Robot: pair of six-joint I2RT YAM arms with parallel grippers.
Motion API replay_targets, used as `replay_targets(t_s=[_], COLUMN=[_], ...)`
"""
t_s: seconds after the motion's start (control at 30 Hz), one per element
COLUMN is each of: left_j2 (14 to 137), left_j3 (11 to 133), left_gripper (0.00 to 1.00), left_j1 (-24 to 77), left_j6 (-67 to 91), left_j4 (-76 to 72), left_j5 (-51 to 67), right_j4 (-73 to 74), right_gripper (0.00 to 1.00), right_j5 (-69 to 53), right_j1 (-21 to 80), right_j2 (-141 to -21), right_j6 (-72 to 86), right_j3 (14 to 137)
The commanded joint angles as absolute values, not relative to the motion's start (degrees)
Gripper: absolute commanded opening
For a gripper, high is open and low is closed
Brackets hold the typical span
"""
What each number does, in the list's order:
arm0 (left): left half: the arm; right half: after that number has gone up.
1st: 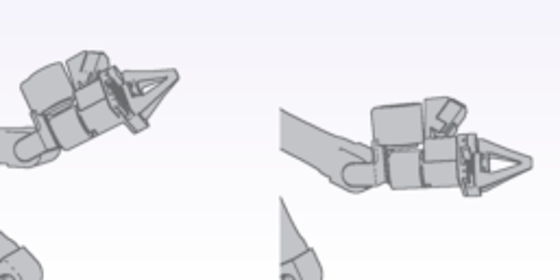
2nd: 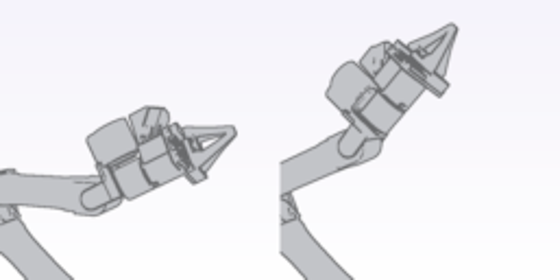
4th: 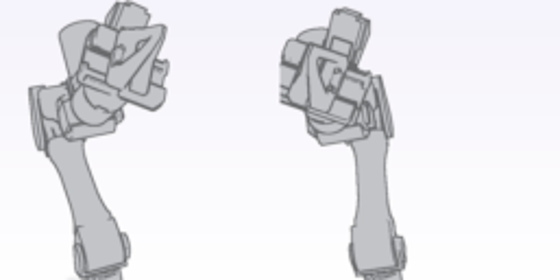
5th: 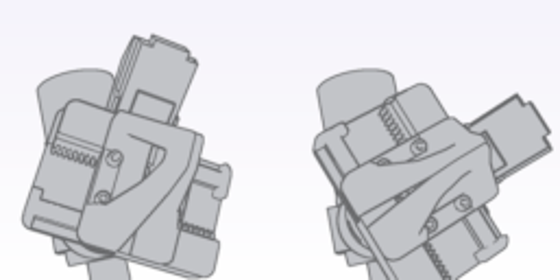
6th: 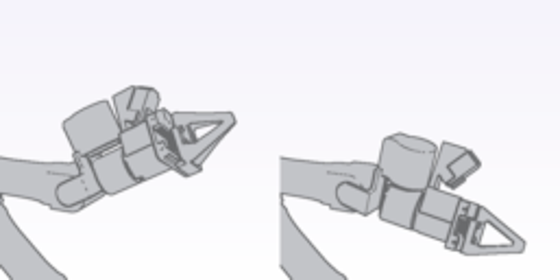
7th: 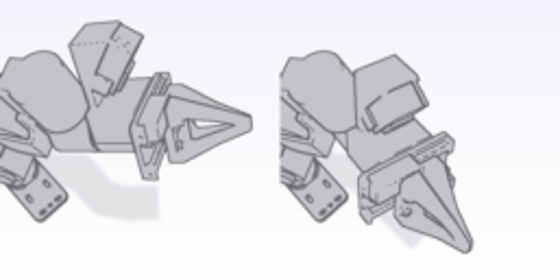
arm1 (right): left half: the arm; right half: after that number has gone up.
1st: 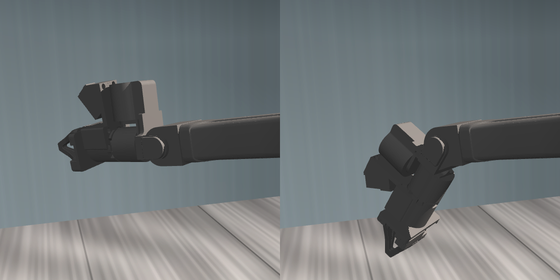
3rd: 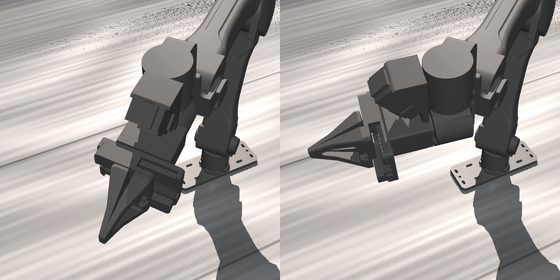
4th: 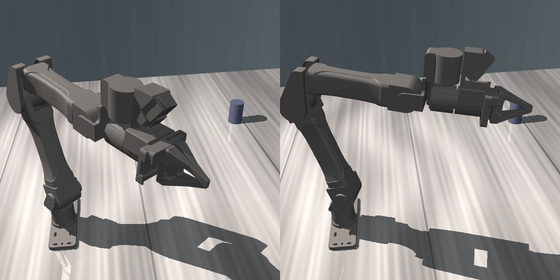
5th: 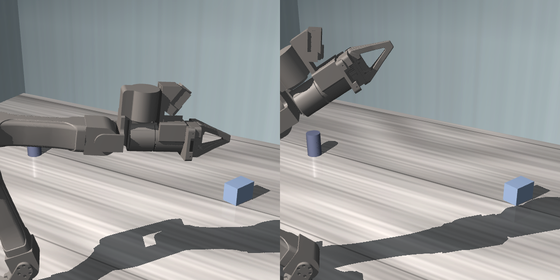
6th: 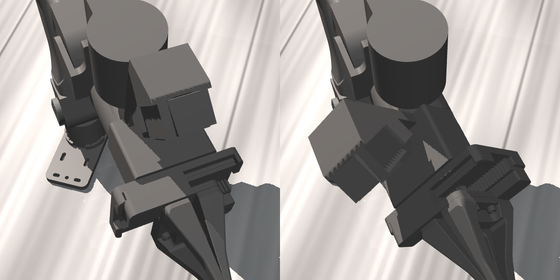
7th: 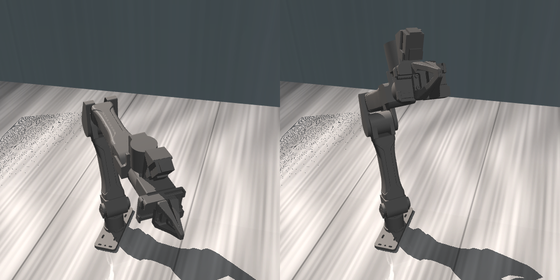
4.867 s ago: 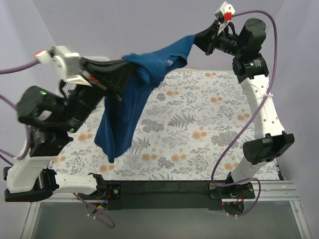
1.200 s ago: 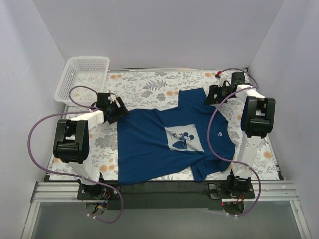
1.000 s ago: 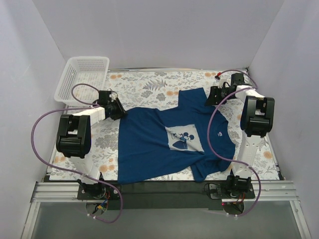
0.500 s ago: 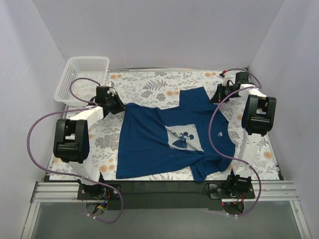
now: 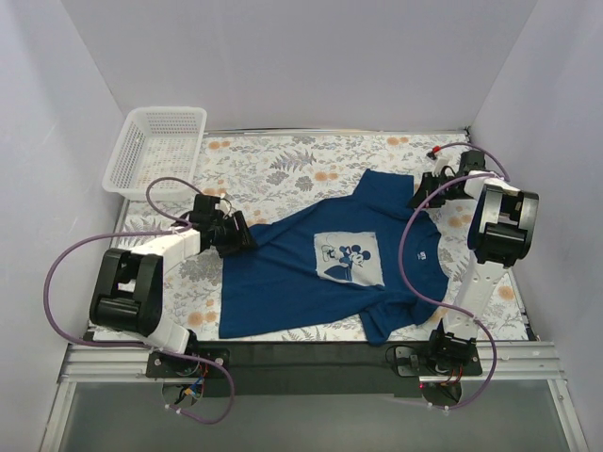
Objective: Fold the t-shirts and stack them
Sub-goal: Flatten the tshirt out
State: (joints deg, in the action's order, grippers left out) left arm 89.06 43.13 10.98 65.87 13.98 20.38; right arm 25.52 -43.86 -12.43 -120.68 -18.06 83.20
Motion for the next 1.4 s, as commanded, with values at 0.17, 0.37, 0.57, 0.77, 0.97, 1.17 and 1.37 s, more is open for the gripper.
replay_targets(t_s=[0.17,0.37,0.57,0.77,0.97,1.17,1.37], left_j2=[80.1,89.3,97.4,98.6,93.5,86.4,94.9], left_j3=[51.5,56.8,61.3,62.0,60.5,56.3,63.5], left_gripper=[0.63,0.61,0.57,0.28,0.0,0.0,0.0], left_j1=[10.4,10.4,10.4,11.0,13.5,16.5,12.8], left_j6=[62.9,58.5,57.5,57.5,57.3,57.0,56.3], left_j4=[16.3,17.2,19.3,20.9,20.9,21.5,17.3], left_j5=[5.7,13.3,17.3,18.8,18.3,15.9,2.6], right_j4=[24.7,24.8,24.8,24.8,24.9,24.8,24.8], right_gripper=[0.26,0.32,0.33,0.33,0.33,0.33,0.41], right_j5=[-43.8,-43.9,-44.4,-44.6,-45.7,-45.6,-46.2], right_j1=[-12.7,-13.8,-14.6,-14.6,-14.6,-14.6,-14.6], right_j2=[-116.4,-115.5,-115.3,-115.9,-116.3,-115.5,-121.2], right_j6=[-21.5,-21.7,-21.4,-20.9,-20.0,-20.8,-18.0], right_j3=[83.3,84.9,84.5,84.5,84.8,83.9,92.4])
